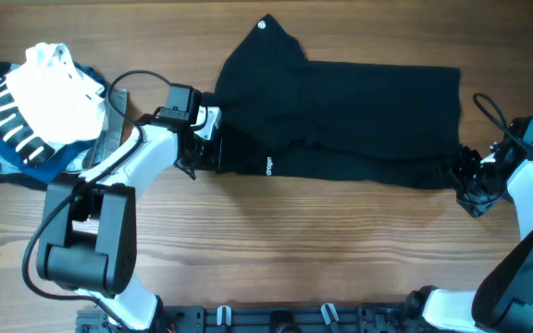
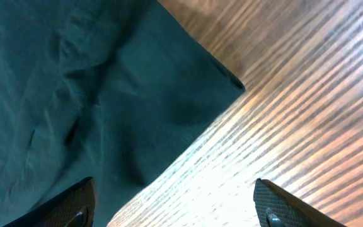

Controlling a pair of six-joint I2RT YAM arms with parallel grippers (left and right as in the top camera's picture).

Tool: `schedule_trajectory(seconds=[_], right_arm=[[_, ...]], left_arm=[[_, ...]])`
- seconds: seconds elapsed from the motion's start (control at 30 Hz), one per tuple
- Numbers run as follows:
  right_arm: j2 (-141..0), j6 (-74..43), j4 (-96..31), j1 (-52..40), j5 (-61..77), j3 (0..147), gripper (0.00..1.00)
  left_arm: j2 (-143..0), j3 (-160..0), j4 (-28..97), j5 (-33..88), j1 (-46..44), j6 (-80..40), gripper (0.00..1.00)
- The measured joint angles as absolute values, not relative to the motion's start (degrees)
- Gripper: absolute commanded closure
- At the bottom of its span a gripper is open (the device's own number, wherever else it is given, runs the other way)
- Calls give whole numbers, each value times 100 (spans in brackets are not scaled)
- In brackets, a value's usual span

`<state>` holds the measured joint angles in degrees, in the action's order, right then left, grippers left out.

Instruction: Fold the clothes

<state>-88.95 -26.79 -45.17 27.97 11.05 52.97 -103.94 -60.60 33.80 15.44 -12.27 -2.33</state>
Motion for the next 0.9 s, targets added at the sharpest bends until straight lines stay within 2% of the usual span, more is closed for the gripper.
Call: schedule_trajectory(seconds=[0.2, 0.33, 0.47, 0.57, 0.63, 0.77, 0.8, 0.87, 0.9], right_arm=[[-8895, -2370, -4648, 2797, 1184, 5295, 22], [-8895, -1938, -4700, 2797, 1566, 5295, 23], [-8895, -1680, -4753, 2797, 1776, 5284, 29], [-8895, -1415, -4657, 2794, 2071, 5166, 28], [-8895, -1205, -4630, 2733, 2359, 4976, 24], [-8899, -1066, -4379, 2438, 2512, 4556, 25], [-8901, -1059, -4331, 2375, 2515, 4462, 32], [-8903, -1109, -4233, 2281, 2493, 4287, 61], [-8903, -1107, -4228, 2270, 2458, 4237, 71]], left_arm=[[-10370, -6132, 3863, 1013, -1059, -375, 96], [-10171, -6191, 3948, 814, -659, -421, 96], [-9769, -6265, 3964, 705, -187, -521, 96], [-9671, -6296, 4016, 674, -60, -545, 96], [-9668, -6296, 4053, 666, -64, -548, 96], [-9668, -6296, 4053, 666, -73, -548, 96], [-9668, -6296, 4056, 666, -73, -548, 96], [-9668, -6296, 4062, 666, -73, -548, 96], [-9668, -6296, 4069, 666, -73, -548, 96]])
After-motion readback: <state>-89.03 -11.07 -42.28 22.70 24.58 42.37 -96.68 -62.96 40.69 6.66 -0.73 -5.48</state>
